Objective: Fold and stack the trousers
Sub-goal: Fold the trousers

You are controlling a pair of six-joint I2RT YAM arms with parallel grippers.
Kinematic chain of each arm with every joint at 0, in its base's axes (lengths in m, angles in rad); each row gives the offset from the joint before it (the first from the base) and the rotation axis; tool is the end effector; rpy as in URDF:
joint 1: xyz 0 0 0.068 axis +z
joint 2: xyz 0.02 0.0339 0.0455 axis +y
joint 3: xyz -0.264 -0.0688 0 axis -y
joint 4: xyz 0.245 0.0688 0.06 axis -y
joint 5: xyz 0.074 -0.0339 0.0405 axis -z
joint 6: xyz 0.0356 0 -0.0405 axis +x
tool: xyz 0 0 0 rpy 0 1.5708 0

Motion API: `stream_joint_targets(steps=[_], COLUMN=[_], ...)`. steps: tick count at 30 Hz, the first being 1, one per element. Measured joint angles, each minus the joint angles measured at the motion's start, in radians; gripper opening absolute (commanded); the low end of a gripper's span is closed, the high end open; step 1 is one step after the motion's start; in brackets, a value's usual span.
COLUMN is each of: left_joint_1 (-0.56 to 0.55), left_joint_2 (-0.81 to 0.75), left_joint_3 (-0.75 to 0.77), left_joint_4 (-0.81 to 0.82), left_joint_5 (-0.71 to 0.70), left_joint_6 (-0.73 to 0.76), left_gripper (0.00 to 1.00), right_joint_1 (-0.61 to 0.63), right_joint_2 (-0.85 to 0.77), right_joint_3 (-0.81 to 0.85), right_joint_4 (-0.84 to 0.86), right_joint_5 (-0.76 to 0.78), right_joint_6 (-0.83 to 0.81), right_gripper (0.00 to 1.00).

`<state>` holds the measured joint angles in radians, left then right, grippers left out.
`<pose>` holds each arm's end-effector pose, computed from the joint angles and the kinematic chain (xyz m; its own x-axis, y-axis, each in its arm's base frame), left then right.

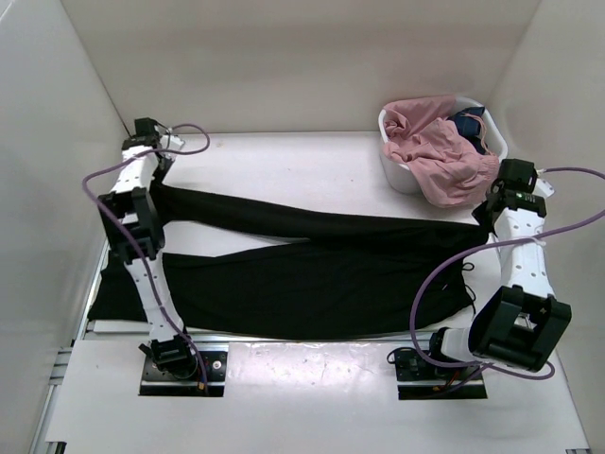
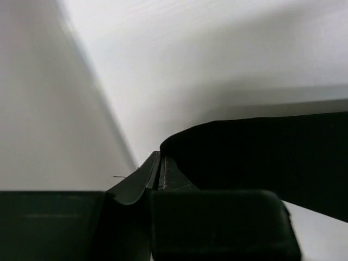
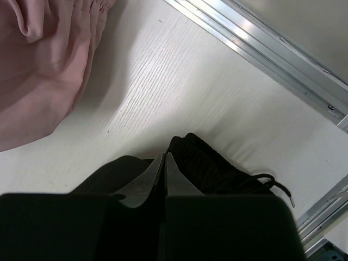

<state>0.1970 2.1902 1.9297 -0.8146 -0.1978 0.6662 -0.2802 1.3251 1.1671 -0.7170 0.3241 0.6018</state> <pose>0.4667 0.1003 0.2275 -0.8534 0.4476 -0.2671 0.3102 0.8480 0.4298 0.2623 -0.0873 0.3076 -0.3486 0.6587 -0.6668 0.7954 0.5842 0.1614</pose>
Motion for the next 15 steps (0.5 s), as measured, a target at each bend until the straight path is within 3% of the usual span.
stream_joint_targets(steps=[6,7,10,11,12,14,15], left_joint_1=[-0.021,-0.024,-0.035,-0.036,-0.037,-0.036,-0.034], left_joint_2=[0.288,0.313,0.350,0.355,0.357,0.357,0.354], left_joint_3=[0.216,0.259,0.327,0.334,0.339,0.341,0.338], left_joint_4=[-0.017,-0.020,0.032,0.055,0.075,0.101,0.114], left_joint_5=[-0.002,-0.019,-0.029,-0.035,-0.045,-0.064,-0.073], left_joint_6=[-0.010,-0.013,-0.029,-0.038,-0.048,-0.074,-0.092], left_gripper=[0.14,0.18,0.43,0.56,0.78,0.87,0.87], right_joint_1=[0.000,0.000,0.006,0.010,0.016,0.023,0.029], right_joint_2=[0.031,0.039,0.071,0.082,0.093,0.113,0.120], right_joint_3=[0.000,0.000,0.000,0.000,0.000,0.000,0.000], right_joint_4=[0.001,0.000,0.000,-0.002,-0.004,-0.013,-0.015], right_joint_5=[-0.005,-0.004,0.007,0.012,0.017,0.024,0.027], right_joint_6=[-0.001,-0.003,-0.006,-0.007,-0.008,-0.008,-0.008], right_gripper=[0.00,0.00,0.00,0.00,0.00,0.00,0.00])
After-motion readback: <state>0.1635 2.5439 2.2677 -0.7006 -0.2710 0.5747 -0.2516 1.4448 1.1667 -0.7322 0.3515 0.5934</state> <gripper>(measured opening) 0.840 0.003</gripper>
